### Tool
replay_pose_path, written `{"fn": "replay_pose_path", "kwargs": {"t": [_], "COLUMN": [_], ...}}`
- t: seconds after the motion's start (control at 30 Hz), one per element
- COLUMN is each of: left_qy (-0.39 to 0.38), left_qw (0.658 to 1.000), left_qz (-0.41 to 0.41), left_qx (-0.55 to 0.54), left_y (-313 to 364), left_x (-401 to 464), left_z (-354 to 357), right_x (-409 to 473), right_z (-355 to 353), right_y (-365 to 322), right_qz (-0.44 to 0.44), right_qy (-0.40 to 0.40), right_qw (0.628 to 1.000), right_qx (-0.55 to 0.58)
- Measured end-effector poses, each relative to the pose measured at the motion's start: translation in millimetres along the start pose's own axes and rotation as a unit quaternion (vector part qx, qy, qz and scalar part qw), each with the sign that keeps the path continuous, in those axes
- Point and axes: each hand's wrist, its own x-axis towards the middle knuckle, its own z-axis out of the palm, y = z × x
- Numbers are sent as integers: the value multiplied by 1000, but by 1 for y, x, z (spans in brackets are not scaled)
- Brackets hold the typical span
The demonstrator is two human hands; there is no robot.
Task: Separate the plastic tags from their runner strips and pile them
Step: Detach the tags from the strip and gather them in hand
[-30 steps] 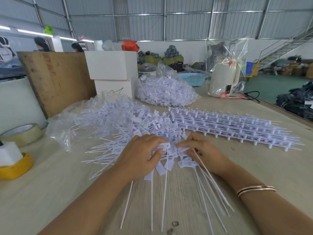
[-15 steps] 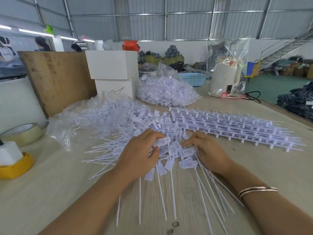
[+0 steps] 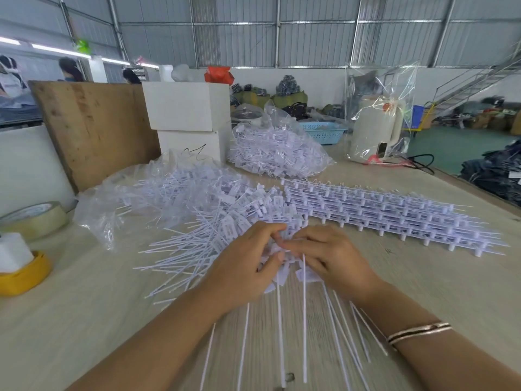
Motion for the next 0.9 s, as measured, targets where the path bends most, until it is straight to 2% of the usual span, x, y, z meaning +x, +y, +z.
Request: {"fn": "replay_pose_path", "kwargs": {"t": [0.1,0.2,0.37,0.53,0.9], "left_qy": [18,7,0,-8,-8], "left_qw": [999,997,996,992,990], "left_qz": [-26,-16,-4,9,26], "left_qx": [39,75,92,125,139], "left_y": [-6,-11,-14,-17,-18], "left_x": [2,3,3,5,4], "left_z": [-7,-10,-10,-9,-9], "right_x": [-2,-3,-3,-5,-7], "right_z": [0,0,-2,1,5], "right_y": [4,8,5,6,9], "right_qz": [13,15,41,92,134], "right_qy": [50,68,45,-6,2], "right_qw": [999,997,998,994,978], "right_qx": [-14,-35,-19,58,159]}}
